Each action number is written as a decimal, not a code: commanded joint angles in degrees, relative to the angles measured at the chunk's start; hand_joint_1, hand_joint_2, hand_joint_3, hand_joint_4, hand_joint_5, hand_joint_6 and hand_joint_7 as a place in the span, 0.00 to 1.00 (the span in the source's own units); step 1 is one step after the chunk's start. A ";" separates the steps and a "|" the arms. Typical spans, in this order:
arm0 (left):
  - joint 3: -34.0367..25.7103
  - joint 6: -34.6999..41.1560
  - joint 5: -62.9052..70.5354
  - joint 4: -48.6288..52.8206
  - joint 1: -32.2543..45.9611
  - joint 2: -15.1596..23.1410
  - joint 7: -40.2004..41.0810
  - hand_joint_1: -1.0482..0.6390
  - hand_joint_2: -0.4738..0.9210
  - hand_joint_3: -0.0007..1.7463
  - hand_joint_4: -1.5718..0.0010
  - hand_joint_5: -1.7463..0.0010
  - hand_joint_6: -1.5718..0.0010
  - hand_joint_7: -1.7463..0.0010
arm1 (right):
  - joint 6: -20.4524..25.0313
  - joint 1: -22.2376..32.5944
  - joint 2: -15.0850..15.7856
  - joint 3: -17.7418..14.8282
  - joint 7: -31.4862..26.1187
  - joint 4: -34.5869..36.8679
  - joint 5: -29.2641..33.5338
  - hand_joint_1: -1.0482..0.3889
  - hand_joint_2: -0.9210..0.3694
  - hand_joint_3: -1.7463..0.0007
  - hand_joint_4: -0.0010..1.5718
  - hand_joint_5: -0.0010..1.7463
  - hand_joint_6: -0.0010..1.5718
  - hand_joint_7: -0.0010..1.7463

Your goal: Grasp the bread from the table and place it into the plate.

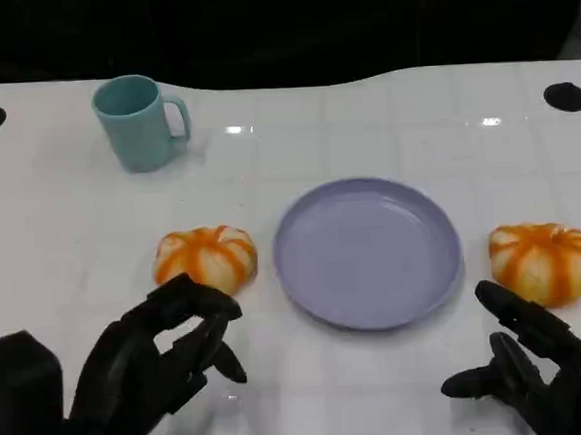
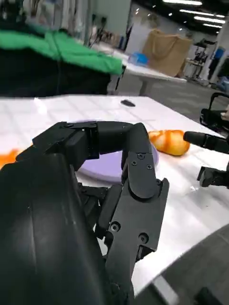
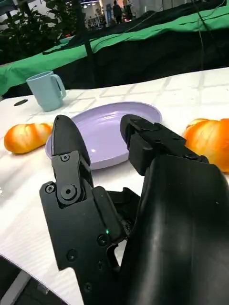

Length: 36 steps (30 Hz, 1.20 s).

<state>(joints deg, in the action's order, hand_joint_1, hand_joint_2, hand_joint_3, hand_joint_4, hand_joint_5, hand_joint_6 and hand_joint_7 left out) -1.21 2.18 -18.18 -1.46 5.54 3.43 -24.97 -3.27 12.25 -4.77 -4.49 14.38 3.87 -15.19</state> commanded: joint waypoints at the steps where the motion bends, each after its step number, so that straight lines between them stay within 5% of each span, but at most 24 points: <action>1: 1.13 -8.24 6.58 0.50 -0.86 2.02 1.00 0.33 1.00 0.20 0.68 0.18 0.64 0.55 | -0.95 -0.31 0.52 -0.41 0.08 0.51 -0.37 0.20 0.00 0.85 0.56 0.51 0.74 0.01; 5: 2.35 -13.84 18.36 -1.08 -3.08 5.86 5.28 0.34 1.00 0.17 0.75 0.34 0.65 0.72 | -0.43 -0.34 0.38 -0.32 -0.13 0.04 -0.55 0.20 0.00 0.85 0.56 0.51 0.74 0.01; 11: 3.85 -22.51 37.13 1.51 -8.52 12.49 14.60 0.31 1.00 0.05 0.85 0.43 0.68 0.83 | -1.02 -0.73 0.48 -0.44 0.41 0.78 -0.75 0.21 0.00 0.85 0.56 0.51 0.74 0.01; 15: 4.89 -23.85 42.97 2.40 -10.12 14.84 17.74 0.31 1.00 0.04 0.86 0.45 0.68 0.84 | -0.87 -0.77 0.33 -0.46 0.24 0.68 -0.82 0.21 0.00 0.85 0.56 0.51 0.74 0.01; 21: 8.48 -21.58 58.68 0.91 -14.75 21.67 18.59 0.33 0.89 0.00 0.99 0.67 0.81 0.98 | -0.47 -0.90 0.00 -0.62 0.45 0.55 -2.04 0.21 0.00 0.86 0.57 0.49 0.75 0.01; 26: 11.16 -15.88 62.15 -0.45 -17.41 23.04 13.88 0.37 0.83 0.00 1.00 0.82 0.86 0.99 | -1.02 -0.65 0.14 -0.35 0.31 0.31 -1.60 0.20 0.00 0.86 0.57 0.49 0.75 0.01; 36: 18.14 -7.00 67.62 6.11 -24.70 22.14 10.12 0.39 0.85 0.01 1.00 0.91 0.90 1.00 | -1.35 -0.52 0.43 -0.22 -0.08 0.31 -0.75 0.20 0.00 0.85 0.57 0.48 0.75 0.01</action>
<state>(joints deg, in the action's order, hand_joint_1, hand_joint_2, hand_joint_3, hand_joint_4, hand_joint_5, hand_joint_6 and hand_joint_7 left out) 15.31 -6.91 47.79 2.49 -17.00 25.13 -13.35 -4.18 11.55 -4.96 -4.44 14.85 4.56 -16.27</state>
